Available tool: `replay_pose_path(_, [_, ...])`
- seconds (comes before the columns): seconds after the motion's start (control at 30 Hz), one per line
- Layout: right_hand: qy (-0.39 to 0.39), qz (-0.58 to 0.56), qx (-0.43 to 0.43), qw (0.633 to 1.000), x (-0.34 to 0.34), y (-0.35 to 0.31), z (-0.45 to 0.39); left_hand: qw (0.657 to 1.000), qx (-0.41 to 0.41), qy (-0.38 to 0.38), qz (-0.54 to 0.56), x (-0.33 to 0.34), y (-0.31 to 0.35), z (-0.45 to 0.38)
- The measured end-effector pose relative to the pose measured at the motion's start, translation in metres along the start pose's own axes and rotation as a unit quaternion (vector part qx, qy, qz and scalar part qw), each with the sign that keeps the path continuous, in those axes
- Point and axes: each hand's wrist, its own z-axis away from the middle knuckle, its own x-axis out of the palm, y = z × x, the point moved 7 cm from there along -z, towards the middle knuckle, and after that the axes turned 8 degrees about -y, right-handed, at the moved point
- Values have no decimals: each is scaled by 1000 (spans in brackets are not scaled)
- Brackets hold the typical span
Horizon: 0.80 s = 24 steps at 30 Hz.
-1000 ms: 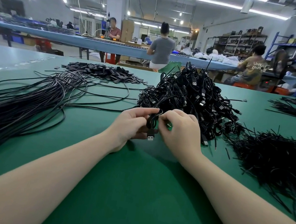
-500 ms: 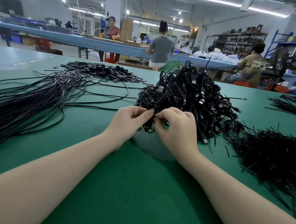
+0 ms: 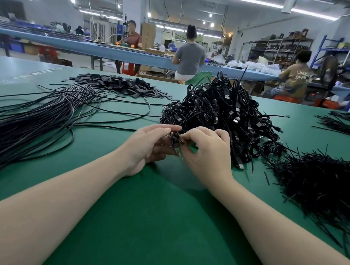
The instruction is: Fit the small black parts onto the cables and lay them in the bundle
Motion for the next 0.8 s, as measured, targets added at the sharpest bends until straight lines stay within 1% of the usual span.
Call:
replay_pose_path(0.1, [8, -22, 25, 999, -1, 9, 1, 997, 26, -26, -66, 7, 0, 0])
replay_pose_path(0.17, [16, -23, 24, 999, -1, 9, 1, 994, 53, -11, -95, 8, 4, 1])
replay_pose_path(0.23, [24, -14, 21, 999, -1, 4, 1, 992, 62, 15, -107, 6, 5, 2])
replay_pose_path(0.33, [33, 2, 19, 999, -2, -1, 1, 993, 39, 56, -97, 1, 1, 1])
replay_pose_path(0.37, [36, 14, 13, 999, -4, -2, 1, 994, 32, 59, -90, 1, 0, 1])
replay_pose_path(0.47, [46, 73, -24, 996, -7, -9, 2, 998, 15, 45, -37, 0, 0, 2])
replay_pose_path(0.53, [45, 94, -34, 994, -7, -12, 2, 999, 2, 36, -22, -1, 0, 2])
replay_pose_path(0.7, [22, 60, -45, 997, -3, -9, 2, 999, 5, 22, -41, 1, 2, 3])
replay_pose_path(0.8, [28, 55, -41, 997, -1, -10, 1, 1000, -3, 10, -5, 0, 0, 0])
